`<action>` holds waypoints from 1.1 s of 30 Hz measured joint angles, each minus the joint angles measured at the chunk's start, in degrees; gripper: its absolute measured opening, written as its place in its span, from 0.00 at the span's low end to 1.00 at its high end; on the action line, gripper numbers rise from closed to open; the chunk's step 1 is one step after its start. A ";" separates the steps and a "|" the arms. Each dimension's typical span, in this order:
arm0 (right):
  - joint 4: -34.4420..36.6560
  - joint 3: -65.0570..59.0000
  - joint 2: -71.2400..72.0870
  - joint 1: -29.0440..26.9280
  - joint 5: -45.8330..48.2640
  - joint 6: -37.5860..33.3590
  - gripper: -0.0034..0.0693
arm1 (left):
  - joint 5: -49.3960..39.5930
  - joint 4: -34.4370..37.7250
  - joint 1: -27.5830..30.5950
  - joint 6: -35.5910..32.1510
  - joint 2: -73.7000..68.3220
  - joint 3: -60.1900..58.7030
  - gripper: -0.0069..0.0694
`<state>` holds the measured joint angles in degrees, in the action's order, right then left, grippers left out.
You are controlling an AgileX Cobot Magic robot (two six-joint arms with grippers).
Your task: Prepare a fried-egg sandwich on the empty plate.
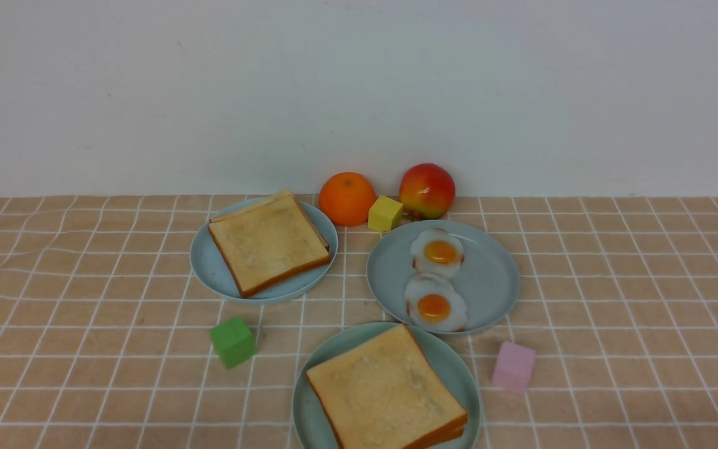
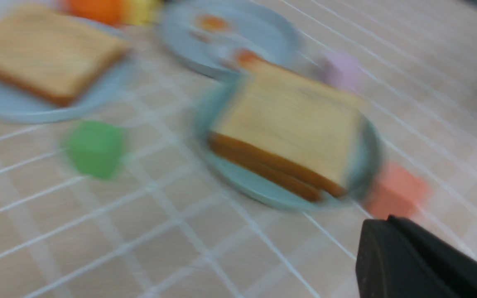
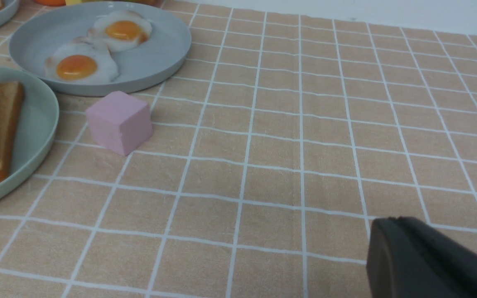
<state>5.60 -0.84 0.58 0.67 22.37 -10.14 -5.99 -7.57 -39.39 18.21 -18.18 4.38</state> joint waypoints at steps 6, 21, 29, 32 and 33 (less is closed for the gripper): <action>0.00 0.00 0.00 0.00 0.00 0.00 0.05 | -0.39 5.11 22.17 -5.99 9.86 0.00 0.07; 0.00 0.00 0.02 0.00 0.05 0.00 0.07 | -15.70 10.72 39.84 -6.25 18.80 -6.15 0.07; 0.00 0.00 0.02 0.00 0.05 0.00 0.08 | -15.81 10.79 39.84 -6.07 18.80 -6.15 0.07; 0.00 0.00 0.02 0.00 0.05 0.00 0.09 | -15.81 10.79 39.84 -6.07 18.80 -6.15 0.07; 0.00 0.00 0.02 0.00 0.05 0.00 0.09 | -15.81 10.79 39.84 -6.07 18.80 -6.15 0.07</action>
<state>5.60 -0.84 0.61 0.67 22.42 -10.14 -21.80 3.22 0.45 12.14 0.62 -1.77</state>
